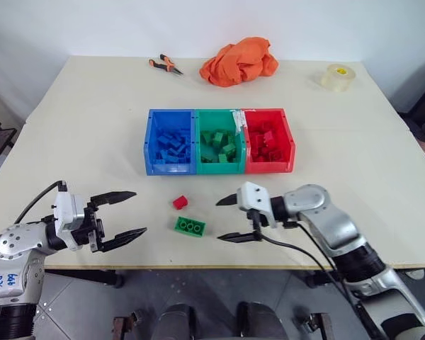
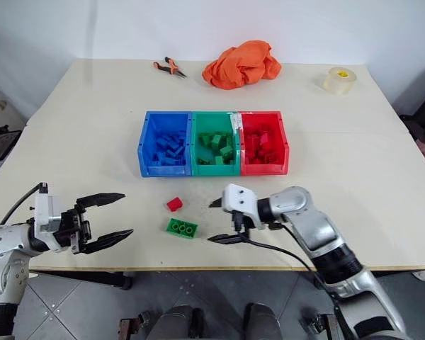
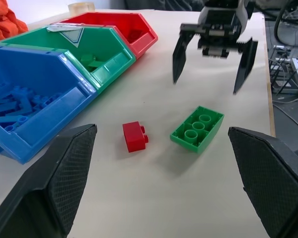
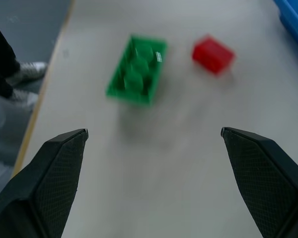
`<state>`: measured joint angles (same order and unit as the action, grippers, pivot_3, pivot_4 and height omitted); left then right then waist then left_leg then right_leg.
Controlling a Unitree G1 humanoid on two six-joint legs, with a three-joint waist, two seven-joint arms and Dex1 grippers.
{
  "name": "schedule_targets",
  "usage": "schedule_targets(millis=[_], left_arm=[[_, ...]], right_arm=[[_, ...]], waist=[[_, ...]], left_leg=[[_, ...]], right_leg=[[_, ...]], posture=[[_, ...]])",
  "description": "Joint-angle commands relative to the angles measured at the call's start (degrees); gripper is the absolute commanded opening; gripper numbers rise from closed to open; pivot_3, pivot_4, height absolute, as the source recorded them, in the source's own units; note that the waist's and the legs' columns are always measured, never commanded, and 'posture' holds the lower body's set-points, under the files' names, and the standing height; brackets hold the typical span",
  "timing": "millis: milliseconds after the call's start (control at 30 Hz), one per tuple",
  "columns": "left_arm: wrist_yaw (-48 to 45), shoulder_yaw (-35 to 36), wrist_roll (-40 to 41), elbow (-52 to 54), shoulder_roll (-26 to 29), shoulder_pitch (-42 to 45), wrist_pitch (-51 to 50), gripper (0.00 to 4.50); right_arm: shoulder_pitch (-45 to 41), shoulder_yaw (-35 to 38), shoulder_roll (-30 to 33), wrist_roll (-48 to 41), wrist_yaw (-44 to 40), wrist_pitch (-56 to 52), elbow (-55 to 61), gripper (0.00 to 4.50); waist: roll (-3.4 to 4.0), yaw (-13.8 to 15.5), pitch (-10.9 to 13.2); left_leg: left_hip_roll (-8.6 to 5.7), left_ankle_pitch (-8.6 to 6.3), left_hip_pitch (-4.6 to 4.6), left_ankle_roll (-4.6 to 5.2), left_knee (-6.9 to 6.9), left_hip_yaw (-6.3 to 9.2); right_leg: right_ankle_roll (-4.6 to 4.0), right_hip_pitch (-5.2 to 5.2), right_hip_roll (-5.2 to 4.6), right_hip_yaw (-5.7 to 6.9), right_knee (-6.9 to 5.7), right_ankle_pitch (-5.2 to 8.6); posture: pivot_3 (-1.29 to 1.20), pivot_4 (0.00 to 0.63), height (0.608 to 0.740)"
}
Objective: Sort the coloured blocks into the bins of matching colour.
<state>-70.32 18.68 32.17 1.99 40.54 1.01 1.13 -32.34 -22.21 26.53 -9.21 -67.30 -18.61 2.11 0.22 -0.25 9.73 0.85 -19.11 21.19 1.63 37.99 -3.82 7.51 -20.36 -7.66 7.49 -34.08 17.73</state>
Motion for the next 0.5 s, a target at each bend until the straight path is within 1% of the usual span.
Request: schedule_targets(millis=[33, 200, 300, 400, 500], left_arm=[[1.05, 2.67, 1.65, 3.32, 0.41, -1.98, -0.22, 4.5], [2.21, 3.5, 1.76, 5.03, 0.08, -3.23, -0.58, 4.5], [2.75, 3.4, 1.68, 5.56, -0.13, -3.68, -0.52, 4.5], [3.32, 3.28, 1.62, 5.98, -0.45, -3.77, -0.43, 4.5], [3.49, 3.19, 1.68, 6.1, -0.58, -3.76, -0.35, 4.5]], right_arm=[[-1.49, -1.87, -3.38, 1.56, 2.19, 0.89, -1.42, 4.49], [-1.92, -3.94, -6.56, 2.45, 2.63, 1.61, -3.3, 4.49], [-2.17, -5.47, -7.91, 4.79, 3.97, 3.57, -6.07, 4.49], [-2.22, -5.78, -8.18, 6.74, 4.88, 6.88, -8.34, 3.87], [-2.35, -4.07, -8.22, 5.43, 4.54, 7.41, -7.58, 2.91]], waist=[[0.0, -0.09, 0.0], [-0.01, -0.11, 0.0], [-0.02, -0.23, -0.01], [-0.02, -0.35, -0.01], [-0.02, -0.58, -0.01]], left_leg=[[0.0, 0.0, 0.0, 0.0, 0.0, 0.0], [0.0, 0.0, 0.0, 0.0, 0.0, 0.02], [-0.01, 0.0, 0.0, -0.01, -0.01, 0.02], [-0.01, 0.0, -0.01, -0.01, -0.02, 0.02], [-0.01, -0.01, -0.01, -0.01, -0.03, 0.02]], right_leg=[[0.0, 0.0, 0.0, 0.0, 0.0, 0.0], [-0.01, -0.03, 0.01, -0.01, -0.05, 0.0], [-0.01, -0.04, 0.02, 0.0, -0.08, -0.01], [-0.01, -0.08, 0.02, -0.01, -0.12, -0.01], [-0.02, -0.08, 0.03, -0.01, -0.13, -0.01]], posture=[[0.0, 0.15, 0.74], [0.0, 0.15, 0.74], [0.0, 0.15, 0.74], [0.0, 0.15, 0.74], [0.0, 0.15, 0.74]])
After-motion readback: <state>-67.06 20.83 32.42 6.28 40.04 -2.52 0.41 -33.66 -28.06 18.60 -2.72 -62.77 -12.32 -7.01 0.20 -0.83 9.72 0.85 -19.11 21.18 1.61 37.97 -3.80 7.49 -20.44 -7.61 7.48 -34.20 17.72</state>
